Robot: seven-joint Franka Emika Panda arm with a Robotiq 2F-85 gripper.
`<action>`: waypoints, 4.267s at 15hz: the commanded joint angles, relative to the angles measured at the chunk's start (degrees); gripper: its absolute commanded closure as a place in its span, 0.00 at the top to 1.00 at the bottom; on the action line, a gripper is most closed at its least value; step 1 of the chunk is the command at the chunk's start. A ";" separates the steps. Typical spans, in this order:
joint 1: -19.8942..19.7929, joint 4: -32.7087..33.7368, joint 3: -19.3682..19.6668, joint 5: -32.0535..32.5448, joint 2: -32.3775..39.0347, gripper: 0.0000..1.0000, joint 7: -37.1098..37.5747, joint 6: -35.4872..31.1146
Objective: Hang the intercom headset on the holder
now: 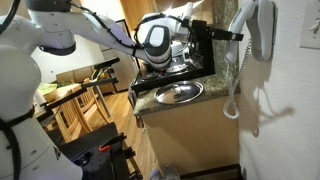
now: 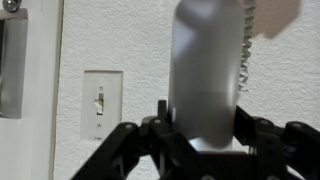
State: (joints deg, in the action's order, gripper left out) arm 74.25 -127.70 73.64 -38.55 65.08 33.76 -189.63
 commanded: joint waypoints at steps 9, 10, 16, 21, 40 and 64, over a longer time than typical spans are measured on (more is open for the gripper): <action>-0.14 -0.09 -0.17 0.00 0.08 0.59 0.00 0.00; -0.14 -0.09 -0.17 0.00 0.08 0.34 0.00 0.00; -0.35 1.13 -0.28 0.43 0.42 0.34 -0.36 -0.04; -2.02 2.55 -1.03 -0.79 -0.02 0.34 -2.09 -1.13; -4.65 4.60 -1.25 0.39 1.57 0.59 -0.29 -0.43; -10.45 11.56 -1.53 0.85 2.41 0.34 -0.03 0.36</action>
State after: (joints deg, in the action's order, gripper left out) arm 65.68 -119.47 71.19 -38.20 67.29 33.78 -189.74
